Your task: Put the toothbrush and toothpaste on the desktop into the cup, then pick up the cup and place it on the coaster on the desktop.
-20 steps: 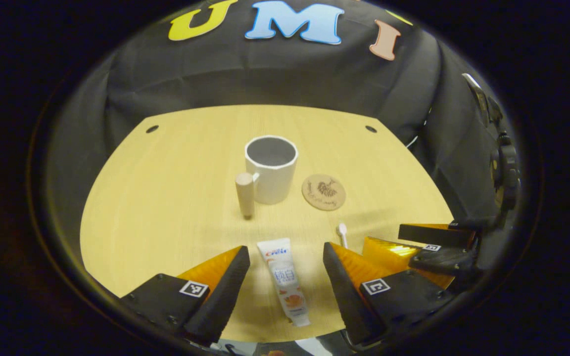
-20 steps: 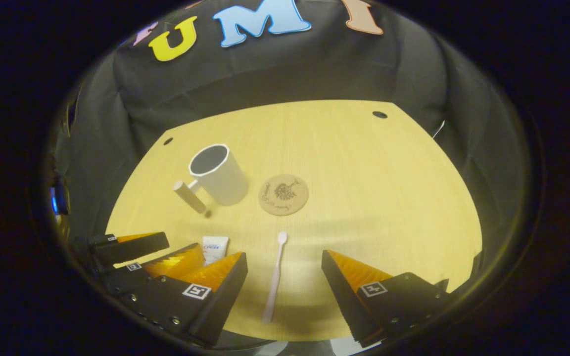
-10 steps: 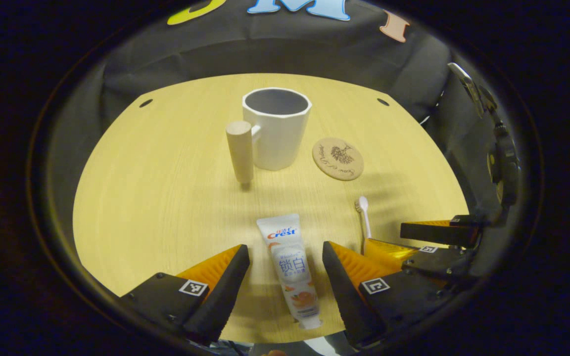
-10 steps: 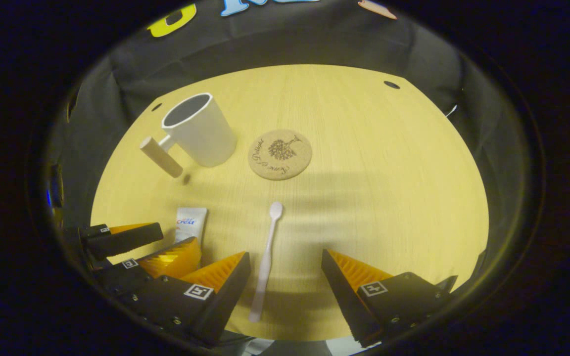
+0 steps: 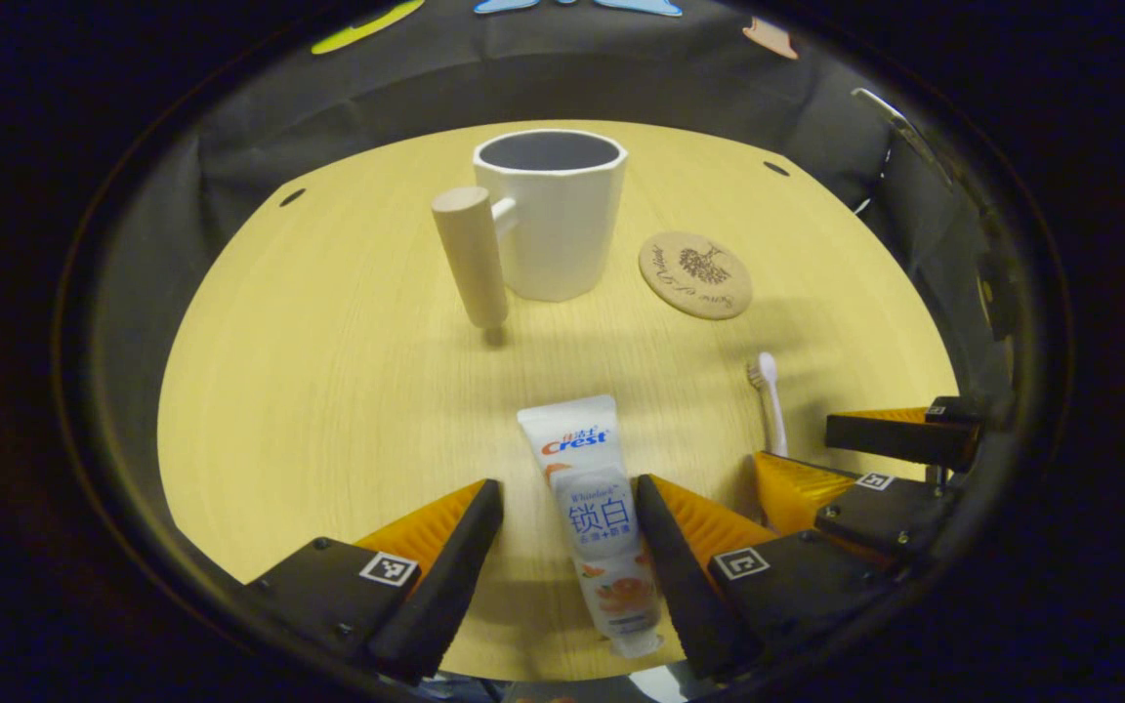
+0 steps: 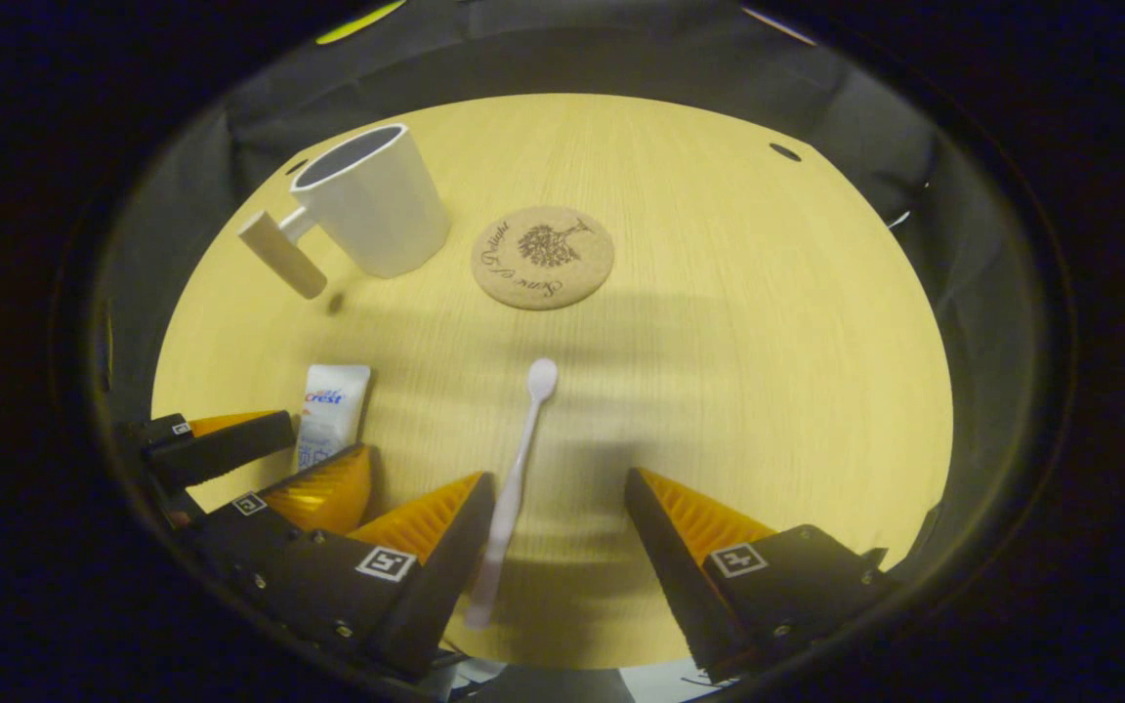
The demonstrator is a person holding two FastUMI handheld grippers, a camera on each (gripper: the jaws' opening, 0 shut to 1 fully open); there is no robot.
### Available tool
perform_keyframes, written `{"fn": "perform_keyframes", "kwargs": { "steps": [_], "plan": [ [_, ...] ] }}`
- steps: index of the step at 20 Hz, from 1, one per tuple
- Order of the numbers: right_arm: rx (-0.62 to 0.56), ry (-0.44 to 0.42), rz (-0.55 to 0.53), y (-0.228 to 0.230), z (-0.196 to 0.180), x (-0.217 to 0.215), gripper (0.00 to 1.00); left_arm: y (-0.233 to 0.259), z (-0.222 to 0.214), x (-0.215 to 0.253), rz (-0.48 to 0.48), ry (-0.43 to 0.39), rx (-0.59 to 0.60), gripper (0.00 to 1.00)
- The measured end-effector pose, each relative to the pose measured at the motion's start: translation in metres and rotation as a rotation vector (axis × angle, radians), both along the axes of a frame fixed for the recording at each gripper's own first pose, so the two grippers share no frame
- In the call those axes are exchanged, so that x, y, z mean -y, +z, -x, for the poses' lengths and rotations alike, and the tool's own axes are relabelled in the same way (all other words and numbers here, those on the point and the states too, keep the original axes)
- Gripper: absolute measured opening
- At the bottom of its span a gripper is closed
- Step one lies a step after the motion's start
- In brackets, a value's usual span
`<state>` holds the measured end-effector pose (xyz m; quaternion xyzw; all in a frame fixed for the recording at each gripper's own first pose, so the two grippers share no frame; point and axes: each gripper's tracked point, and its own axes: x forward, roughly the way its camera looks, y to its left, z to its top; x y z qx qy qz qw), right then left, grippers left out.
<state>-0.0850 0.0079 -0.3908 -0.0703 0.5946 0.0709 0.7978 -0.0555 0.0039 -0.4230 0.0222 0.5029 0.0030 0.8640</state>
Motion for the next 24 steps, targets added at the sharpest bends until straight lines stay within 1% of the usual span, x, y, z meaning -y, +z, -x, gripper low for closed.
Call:
{"fn": "perform_keyframes", "kwargs": {
  "steps": [1,2,3,4,5,6,7,8,10,11,12,13,14,15,16,17,19,24],
  "plan": [
    [-0.003,-0.002,0.001,-0.001,0.0,0.0,0.95,-0.001,0.0,0.0,-0.001,0.003,-0.001,0.97],
    [-0.008,-0.005,0.006,-0.001,0.0,0.001,0.9,0.0,-0.001,-0.001,-0.005,0.004,-0.002,0.92],
    [-0.016,-0.004,0.004,0.001,0.001,0.002,0.75,-0.001,-0.002,-0.002,-0.008,0.003,-0.004,0.85],
    [-0.028,-0.006,0.004,0.002,0.001,0.004,0.69,-0.001,-0.002,-0.001,-0.009,0.002,-0.011,0.77],
    [-0.04,-0.016,0.0,0.002,0.0,0.004,0.51,0.0,-0.003,-0.001,-0.013,-0.005,-0.021,0.72],
    [-0.063,-0.028,-0.015,0.002,-0.001,0.004,0.36,-0.002,-0.002,0.0,-0.014,-0.006,-0.039,0.72],
    [-0.088,-0.038,-0.025,0.0,0.0,0.003,0.23,-0.001,-0.004,0.001,-0.01,-0.011,-0.043,0.64],
    [-0.113,-0.055,-0.032,0.001,0.001,0.003,0.22,-0.002,-0.003,0.002,-0.016,-0.016,-0.055,0.53],
    [-0.149,-0.078,-0.043,0.002,-0.001,0.004,0.22,-0.002,-0.004,0.002,-0.021,-0.012,-0.067,0.43],
    [-0.124,-0.109,-0.059,0.004,-0.008,0.004,0.22,-0.001,-0.005,0.0,-0.023,-0.005,-0.068,0.43],
    [-0.174,-0.113,-0.071,0.003,-0.003,0.002,0.13,-0.001,-0.005,0.002,-0.019,-0.001,-0.076,0.38],
    [-0.166,-0.11,-0.082,0.0,-0.006,0.002,0.05,0.0,-0.005,0.002,-0.017,-0.008,-0.072,0.33],
    [-0.175,-0.105,-0.087,0.003,-0.005,0.003,0.05,0.0,-0.004,0.0,-0.025,-0.005,-0.08,0.34],
    [-0.178,-0.107,-0.089,0.002,-0.004,0.004,0.04,0.002,-0.01,0.004,-0.003,-0.013,-0.052,0.27],
    [-0.17,-0.109,-0.09,0.005,-0.006,0.004,0.02,0.005,-0.006,0.005,0.015,-0.008,-0.069,0.21],
    [-0.178,-0.109,-0.087,0.004,-0.005,0.004,0.02,0.003,-0.008,0.007,0.032,-0.014,-0.065,0.22],
    [-0.169,-0.113,-0.085,0.004,-0.006,0.003,0.02,0.005,-0.009,0.012,0.083,-0.003,-0.072,0.22],
    [-0.169,-0.118,-0.098,0.005,-0.006,0.005,0.03,0.034,-0.015,0.012,0.115,0.0,-0.021,0.22]
  ]
}}
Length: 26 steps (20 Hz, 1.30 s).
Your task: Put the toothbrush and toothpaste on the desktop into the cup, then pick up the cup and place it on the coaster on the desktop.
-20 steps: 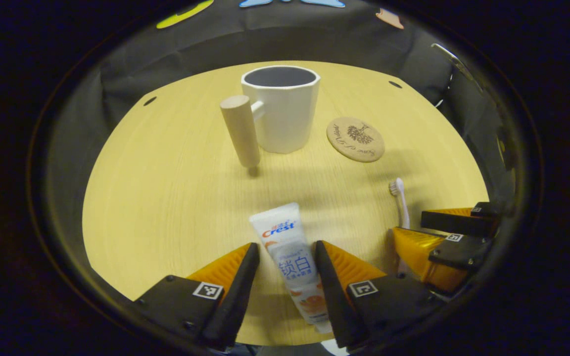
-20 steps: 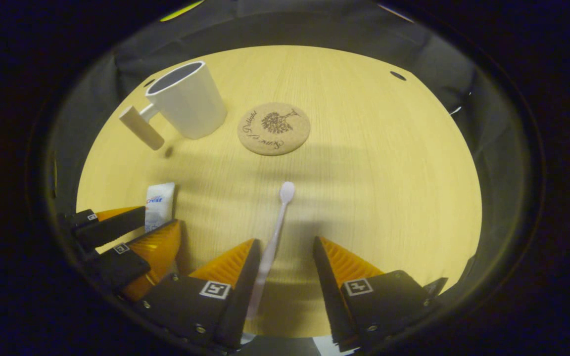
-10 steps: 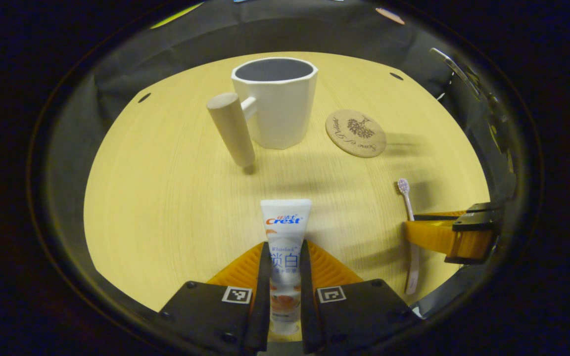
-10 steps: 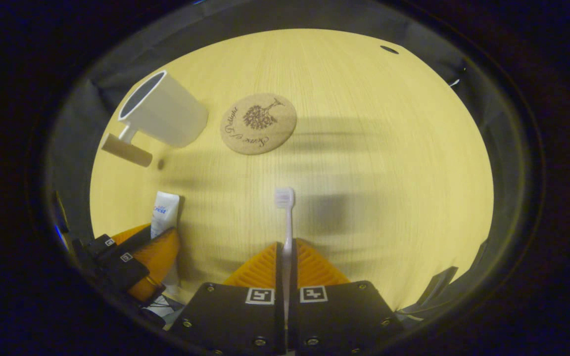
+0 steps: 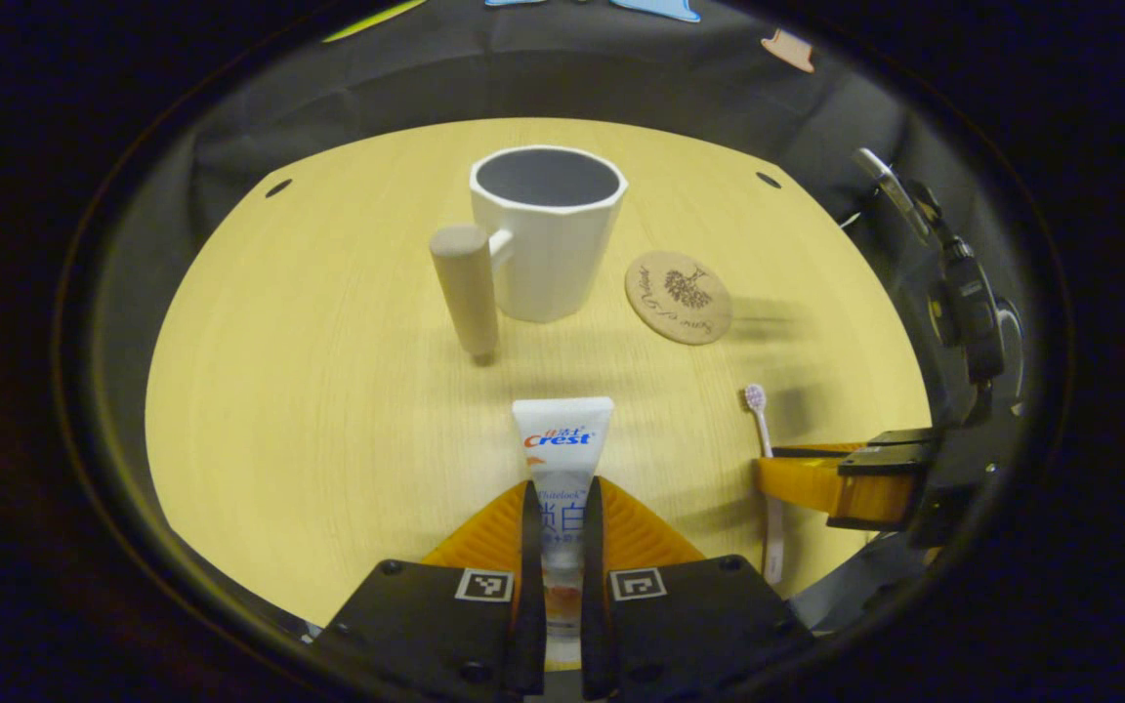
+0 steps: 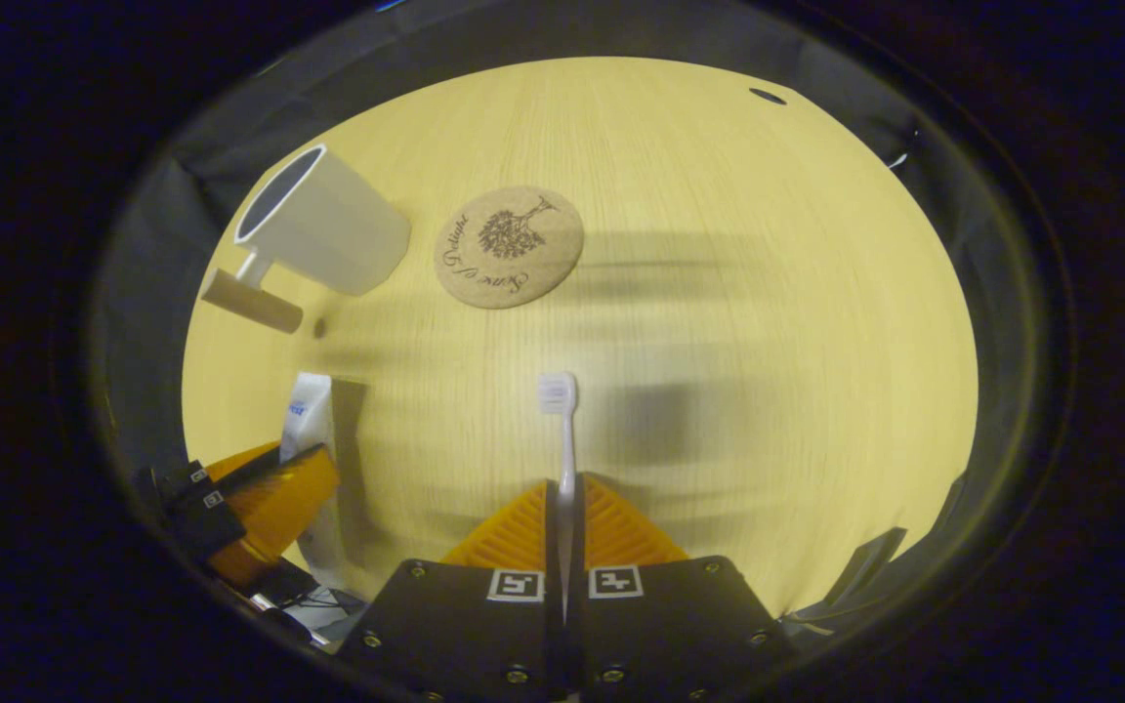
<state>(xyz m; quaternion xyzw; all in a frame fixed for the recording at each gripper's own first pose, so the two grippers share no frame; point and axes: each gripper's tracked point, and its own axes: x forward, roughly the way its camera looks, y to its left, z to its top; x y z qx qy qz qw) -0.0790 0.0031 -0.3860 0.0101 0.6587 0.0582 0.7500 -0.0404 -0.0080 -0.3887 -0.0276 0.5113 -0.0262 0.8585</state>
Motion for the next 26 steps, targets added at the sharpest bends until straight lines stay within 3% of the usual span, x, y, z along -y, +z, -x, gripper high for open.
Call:
{"fn": "perform_keyframes", "kwargs": {
  "steps": [9,16,22,26],
  "plan": [
    [0.01,-0.017,-0.022,-0.001,0.001,0.0,0.02,0.101,-0.035,0.006,0.108,0.05,0.17,0.22],
    [0.009,-0.044,-0.041,-0.001,0.001,0.0,0.03,0.184,-0.116,-0.008,0.132,0.04,0.325,0.22],
    [0.007,-0.057,-0.037,0.0,0.001,0.0,0.03,0.203,-0.187,-0.003,0.148,0.012,0.388,0.21],
    [0.003,-0.079,-0.044,0.0,0.001,0.0,0.03,0.187,-0.219,-0.001,0.155,-0.009,0.395,0.22]
  ]
}}
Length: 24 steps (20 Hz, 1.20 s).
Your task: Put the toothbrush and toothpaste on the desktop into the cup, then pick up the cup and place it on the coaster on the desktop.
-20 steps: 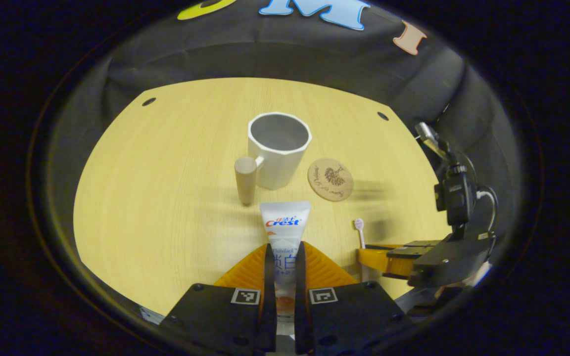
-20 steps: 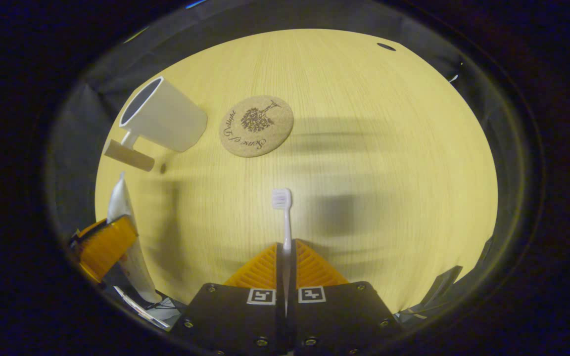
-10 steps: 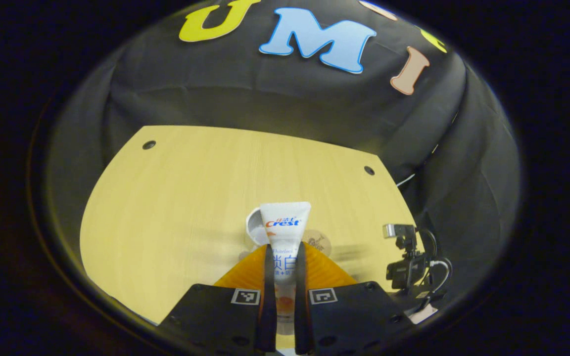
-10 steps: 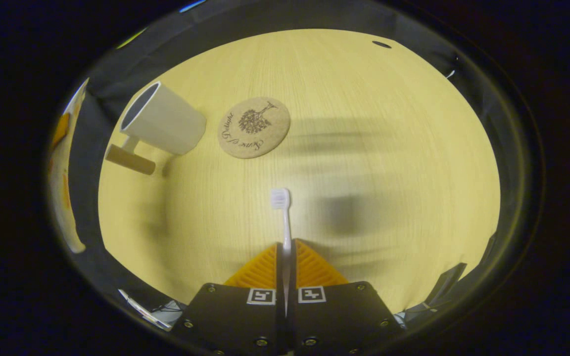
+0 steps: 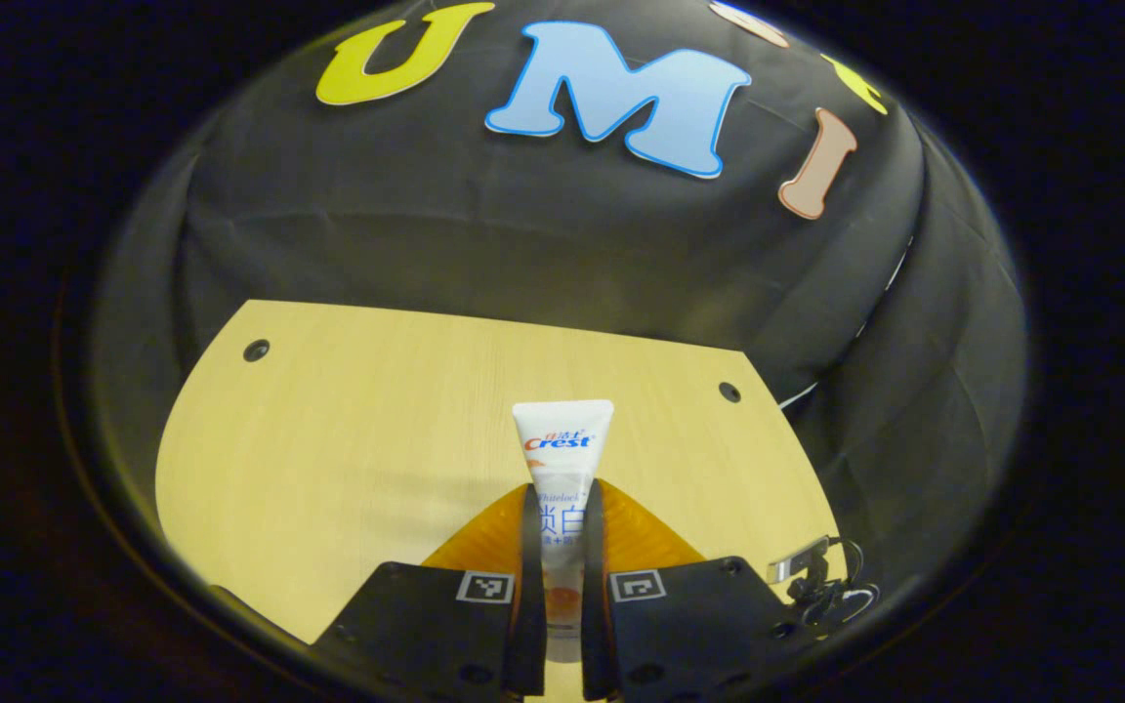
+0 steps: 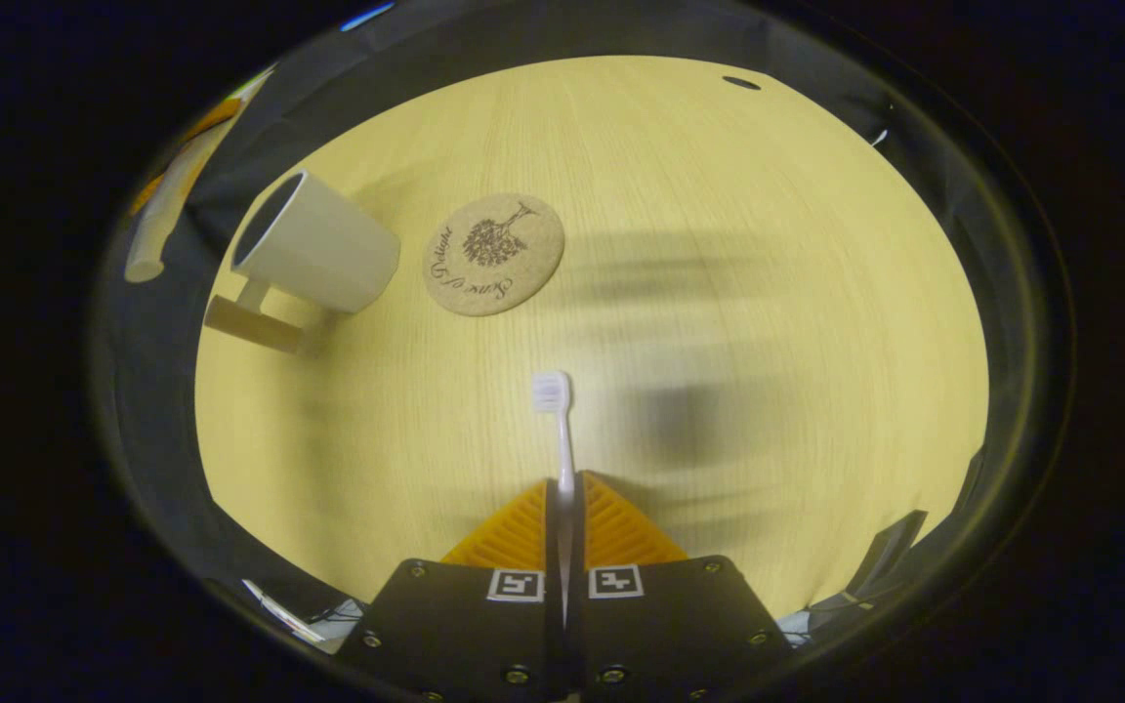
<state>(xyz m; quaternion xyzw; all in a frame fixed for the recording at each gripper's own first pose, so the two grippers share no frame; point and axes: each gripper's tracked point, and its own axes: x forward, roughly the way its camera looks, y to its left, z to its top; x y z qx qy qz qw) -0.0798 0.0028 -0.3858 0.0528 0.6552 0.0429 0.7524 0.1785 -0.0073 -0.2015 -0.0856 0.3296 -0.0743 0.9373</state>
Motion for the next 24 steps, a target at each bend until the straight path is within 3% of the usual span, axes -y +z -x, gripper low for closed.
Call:
{"fn": "perform_keyframes", "kwargs": {
  "steps": [3,9,19,22,24],
  "plan": [
    [-0.007,-0.012,-0.008,0.0,0.001,0.0,0.03,-0.012,-0.019,0.003,0.035,-0.008,0.026,0.21],
    [-0.009,-0.016,-0.011,0.0,0.001,0.0,0.03,-0.047,-0.032,-0.006,-0.05,-0.019,0.068,0.22],
    [-0.003,-0.023,-0.029,0.0,0.001,0.0,0.03,-0.058,-0.037,-0.009,-0.106,-0.002,0.161,0.23],
    [0.003,-0.032,-0.04,0.001,0.0,0.0,0.03,-0.062,-0.03,-0.009,-0.09,-0.003,0.155,0.28],
    [0.007,-0.04,-0.049,0.0,0.001,0.0,0.03,-0.069,-0.024,-0.015,-0.096,0.007,0.133,0.46]
  ]
}}
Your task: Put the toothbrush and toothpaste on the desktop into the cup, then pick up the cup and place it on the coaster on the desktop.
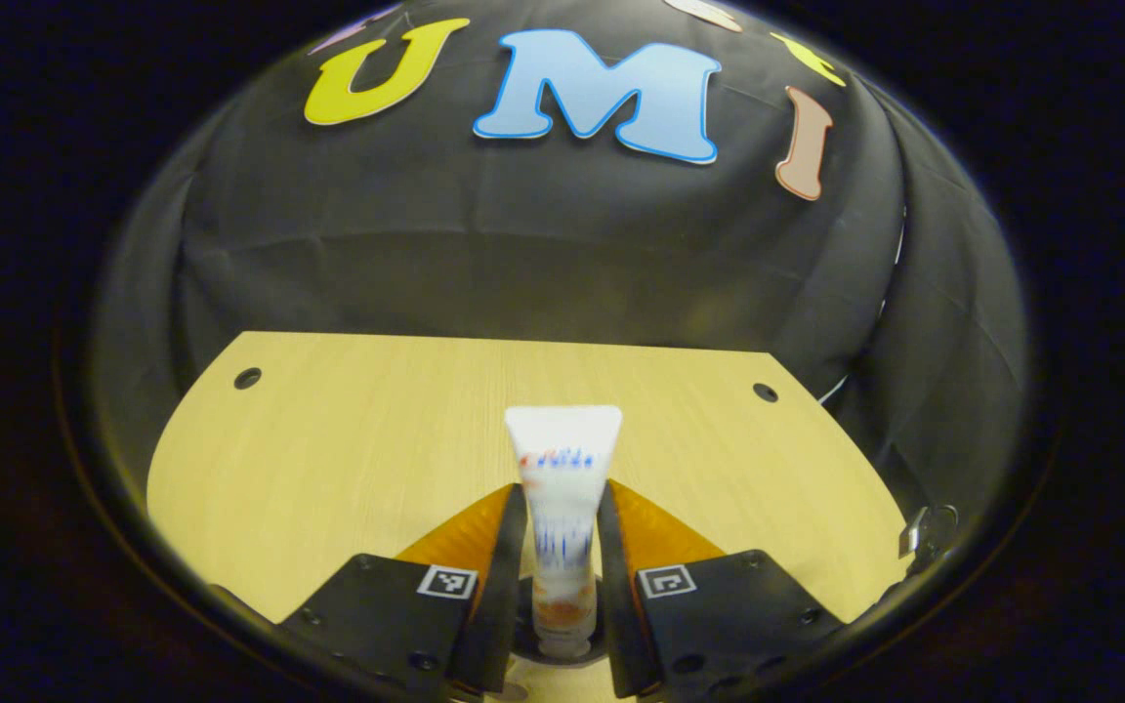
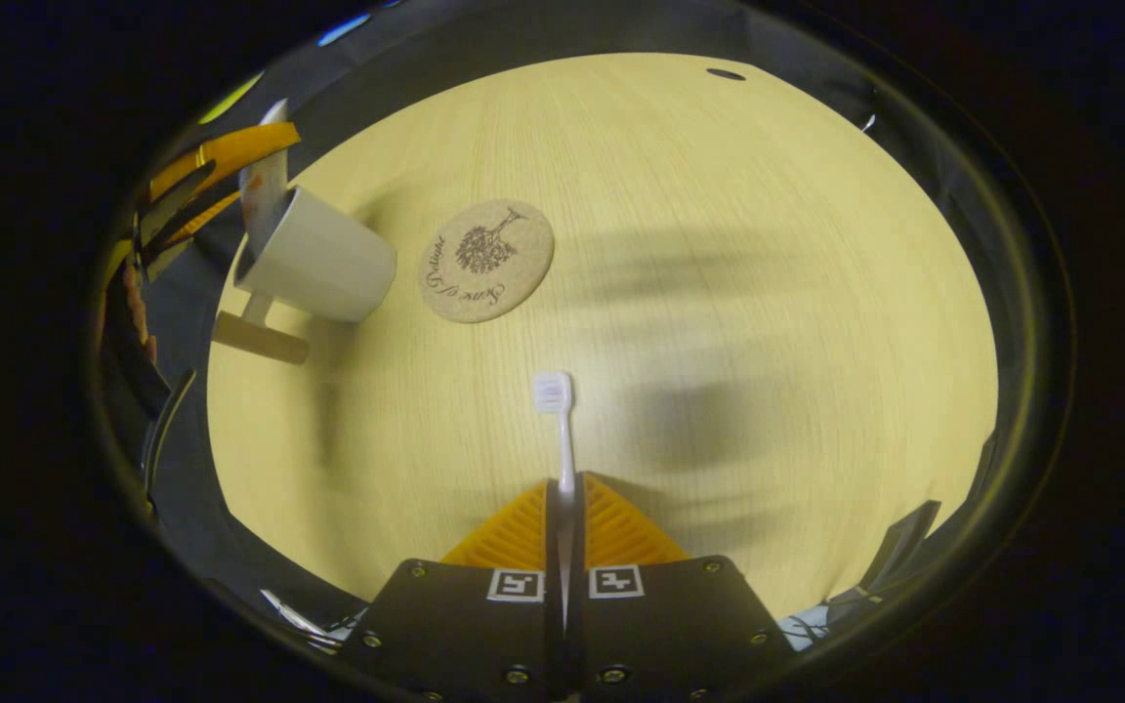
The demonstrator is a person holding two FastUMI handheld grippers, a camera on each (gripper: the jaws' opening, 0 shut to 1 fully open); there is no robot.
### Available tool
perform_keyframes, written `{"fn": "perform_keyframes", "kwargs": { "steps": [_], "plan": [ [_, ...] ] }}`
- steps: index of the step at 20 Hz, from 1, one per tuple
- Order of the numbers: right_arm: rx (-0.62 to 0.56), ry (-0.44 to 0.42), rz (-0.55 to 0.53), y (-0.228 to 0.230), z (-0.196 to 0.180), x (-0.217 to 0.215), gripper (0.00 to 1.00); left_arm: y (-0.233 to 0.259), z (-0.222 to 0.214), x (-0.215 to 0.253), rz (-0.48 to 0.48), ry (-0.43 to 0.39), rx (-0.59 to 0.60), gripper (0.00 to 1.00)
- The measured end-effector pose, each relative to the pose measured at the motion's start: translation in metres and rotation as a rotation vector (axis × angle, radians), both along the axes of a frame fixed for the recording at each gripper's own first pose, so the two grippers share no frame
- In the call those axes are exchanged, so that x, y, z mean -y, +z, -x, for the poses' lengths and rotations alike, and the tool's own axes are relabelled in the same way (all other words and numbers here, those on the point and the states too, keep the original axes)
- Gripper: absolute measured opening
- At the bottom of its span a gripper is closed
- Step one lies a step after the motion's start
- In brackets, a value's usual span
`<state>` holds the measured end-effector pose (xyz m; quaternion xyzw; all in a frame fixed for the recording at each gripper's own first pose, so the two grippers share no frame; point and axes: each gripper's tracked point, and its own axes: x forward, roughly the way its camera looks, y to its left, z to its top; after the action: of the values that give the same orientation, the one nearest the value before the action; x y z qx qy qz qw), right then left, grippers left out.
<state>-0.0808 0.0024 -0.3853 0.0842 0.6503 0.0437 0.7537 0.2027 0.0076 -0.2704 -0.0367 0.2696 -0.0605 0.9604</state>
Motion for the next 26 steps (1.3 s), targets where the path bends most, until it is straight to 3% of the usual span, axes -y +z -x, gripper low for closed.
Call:
{"fn": "perform_keyframes", "kwargs": {
  "steps": [2,3,8,17,26],
  "plan": [
    [0.002,-0.012,-0.009,0.001,0.0,0.0,0.03,-0.002,0.005,-0.001,-0.002,0.004,-0.01,0.61],
    [-0.001,-0.017,-0.014,0.001,-0.001,0.0,0.03,-0.002,0.005,-0.002,-0.003,0.005,-0.008,0.75],
    [0.036,-0.042,-0.035,0.015,-0.008,0.0,0.02,0.018,0.016,-0.011,-0.027,0.013,0.034,0.76],
    [0.214,-0.039,-0.061,0.068,-0.059,-0.013,0.02,0.067,0.042,-0.032,-0.049,0.049,0.124,0.76],
    [0.387,-0.045,-0.129,0.134,-0.146,-0.056,0.02,0.087,0.096,-0.095,-0.033,0.132,0.128,0.76]
  ]
}}
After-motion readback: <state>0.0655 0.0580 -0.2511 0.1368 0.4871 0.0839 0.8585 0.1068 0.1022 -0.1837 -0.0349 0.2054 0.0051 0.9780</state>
